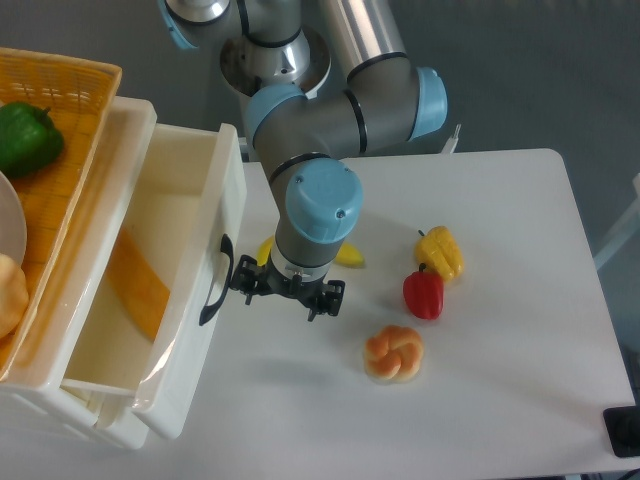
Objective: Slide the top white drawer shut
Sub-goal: 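Push the drawer front with the gripper, sliding the drawer into the unit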
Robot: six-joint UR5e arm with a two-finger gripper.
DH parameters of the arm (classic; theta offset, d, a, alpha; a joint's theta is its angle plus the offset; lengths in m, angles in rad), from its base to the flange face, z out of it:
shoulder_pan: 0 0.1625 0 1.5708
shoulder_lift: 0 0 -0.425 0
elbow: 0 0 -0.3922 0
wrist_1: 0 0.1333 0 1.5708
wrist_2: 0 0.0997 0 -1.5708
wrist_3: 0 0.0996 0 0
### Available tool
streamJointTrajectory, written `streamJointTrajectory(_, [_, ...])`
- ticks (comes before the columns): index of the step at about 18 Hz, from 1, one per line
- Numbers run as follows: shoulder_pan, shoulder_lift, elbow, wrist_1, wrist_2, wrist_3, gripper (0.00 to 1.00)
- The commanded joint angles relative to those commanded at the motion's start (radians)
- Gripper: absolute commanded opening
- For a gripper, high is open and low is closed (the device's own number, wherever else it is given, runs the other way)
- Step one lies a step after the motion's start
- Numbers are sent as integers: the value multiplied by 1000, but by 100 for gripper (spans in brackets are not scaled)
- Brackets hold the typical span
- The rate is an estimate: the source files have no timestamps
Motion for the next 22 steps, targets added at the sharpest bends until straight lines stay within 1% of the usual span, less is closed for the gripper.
streamJointTrajectory(5, [-15,2,12,5,2,2,100])
streamJointTrajectory(22, [-66,3,12,5,-3,-2,100])
